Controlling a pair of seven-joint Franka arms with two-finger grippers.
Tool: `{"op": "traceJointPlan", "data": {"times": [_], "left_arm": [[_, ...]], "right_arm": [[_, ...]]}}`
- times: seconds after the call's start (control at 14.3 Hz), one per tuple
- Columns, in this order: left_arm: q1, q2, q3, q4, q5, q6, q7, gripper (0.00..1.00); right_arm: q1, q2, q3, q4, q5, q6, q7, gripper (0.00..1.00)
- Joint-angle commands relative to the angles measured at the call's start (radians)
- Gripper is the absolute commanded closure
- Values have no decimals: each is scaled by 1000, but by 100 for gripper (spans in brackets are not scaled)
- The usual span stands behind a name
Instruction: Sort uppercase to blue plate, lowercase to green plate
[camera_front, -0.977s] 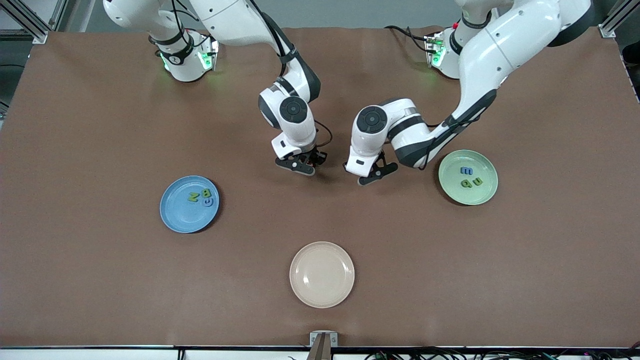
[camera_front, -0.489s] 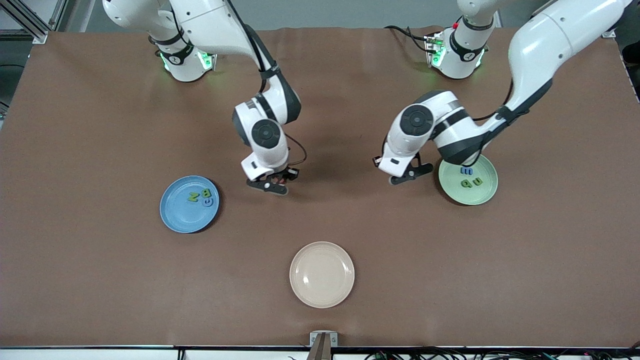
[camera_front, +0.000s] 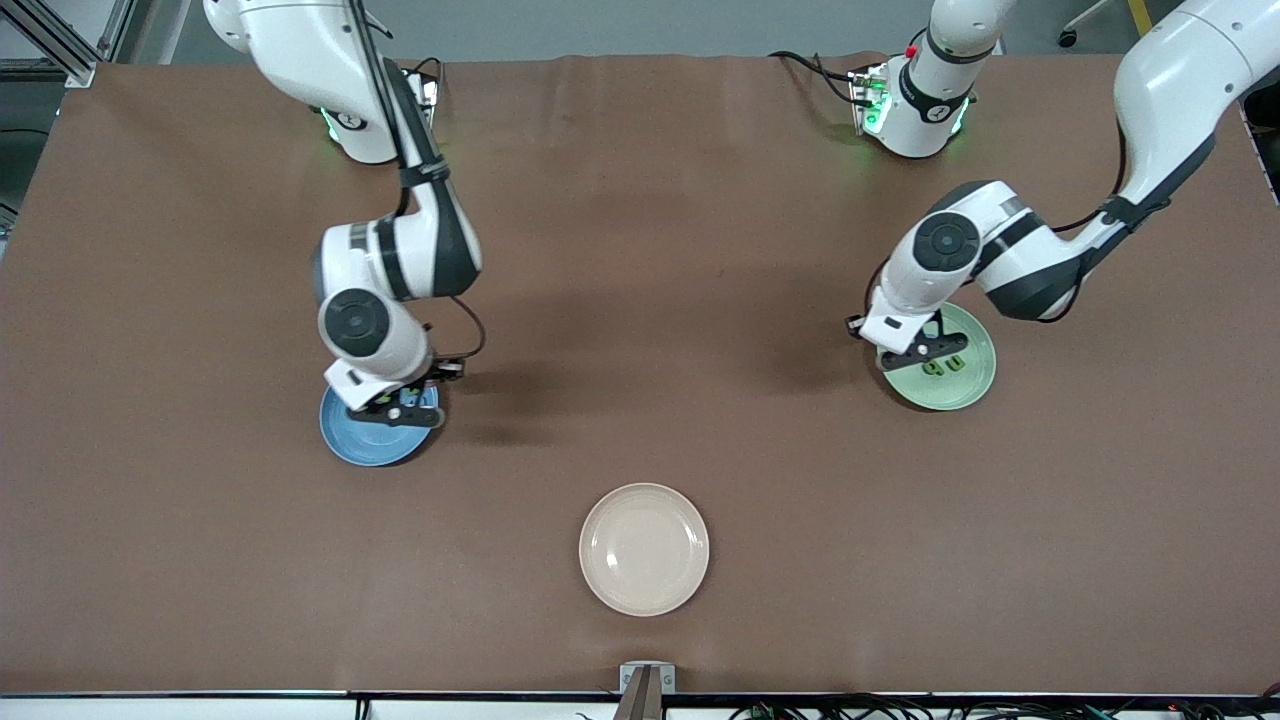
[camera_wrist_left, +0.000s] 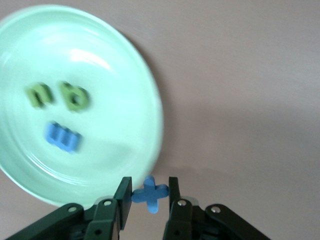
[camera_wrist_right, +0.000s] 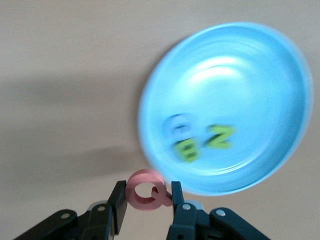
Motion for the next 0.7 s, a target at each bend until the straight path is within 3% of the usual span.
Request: {"op": "traceJointPlan", "data": {"times": [0.0, 0.28, 0.49, 0.56, 0.63], "left_arm": [[117, -26, -13, -61, 71, 66, 75, 90], [148, -23, 56, -70, 108, 126, 144, 90], [148, -14, 59, -82, 108, 127, 143, 87], [147, -12, 59, -82, 108, 127, 141, 87], [145, -12, 59, -85, 108, 127, 135, 85]], "right_arm": [[-88, -19, 7, -36, -1, 13, -141, 100], [-182, -10, 8, -39, 3, 59, -261, 100], [-198, 9, 11, -40, 9, 85, -269, 99], [-198, 15, 11, -40, 11, 88, -267, 98], [-198, 22, 13, -40, 14, 88, -267, 90]]}}
